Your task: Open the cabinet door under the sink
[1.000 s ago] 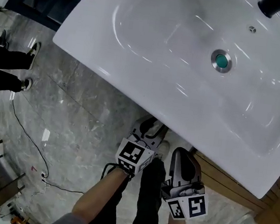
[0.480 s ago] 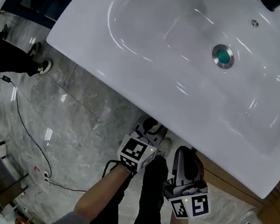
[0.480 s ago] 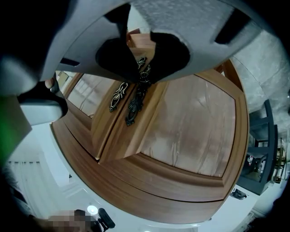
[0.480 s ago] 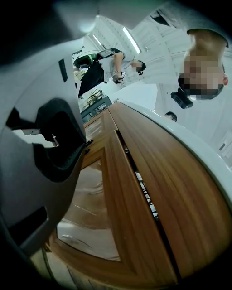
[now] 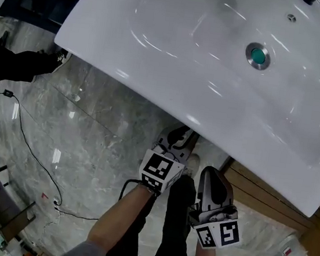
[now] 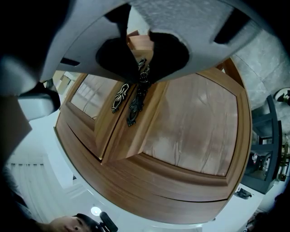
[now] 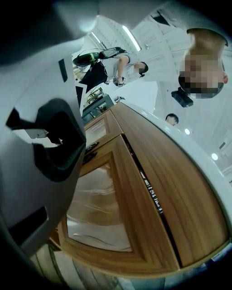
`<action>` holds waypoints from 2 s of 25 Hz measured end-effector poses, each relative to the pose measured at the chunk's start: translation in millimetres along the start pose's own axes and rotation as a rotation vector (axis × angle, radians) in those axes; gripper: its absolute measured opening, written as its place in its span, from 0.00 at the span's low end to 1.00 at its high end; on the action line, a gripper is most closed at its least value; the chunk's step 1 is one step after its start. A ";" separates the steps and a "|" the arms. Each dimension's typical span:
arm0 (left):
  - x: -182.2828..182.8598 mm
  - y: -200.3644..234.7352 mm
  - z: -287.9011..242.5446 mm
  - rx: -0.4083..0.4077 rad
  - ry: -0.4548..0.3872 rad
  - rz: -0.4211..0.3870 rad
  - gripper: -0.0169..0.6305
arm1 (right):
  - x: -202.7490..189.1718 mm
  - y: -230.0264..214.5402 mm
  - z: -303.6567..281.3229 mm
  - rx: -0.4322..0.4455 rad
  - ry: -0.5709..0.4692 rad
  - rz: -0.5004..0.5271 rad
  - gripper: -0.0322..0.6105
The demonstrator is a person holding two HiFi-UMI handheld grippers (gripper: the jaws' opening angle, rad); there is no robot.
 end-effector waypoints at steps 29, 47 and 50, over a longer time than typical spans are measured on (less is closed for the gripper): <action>-21.3 21.2 66.5 -0.095 0.030 0.000 0.16 | -46.6 66.7 26.6 -0.110 -0.045 -0.032 0.06; -19.4 23.7 69.3 -0.104 0.010 -0.047 0.15 | -43.2 42.4 20.1 -0.087 -0.053 -0.047 0.06; -21.0 27.0 73.8 -0.122 -0.004 -0.053 0.16 | -51.2 45.1 20.8 -0.115 -0.066 -0.035 0.06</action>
Point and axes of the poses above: the fingertips, and each gripper's own axes: z backward along the fingers, y to its left, x out of its top, the point moved 3 cm from there along z, backward along the fingers, and after that the axes turned 14 degrees about x, right-handed, at the moved point
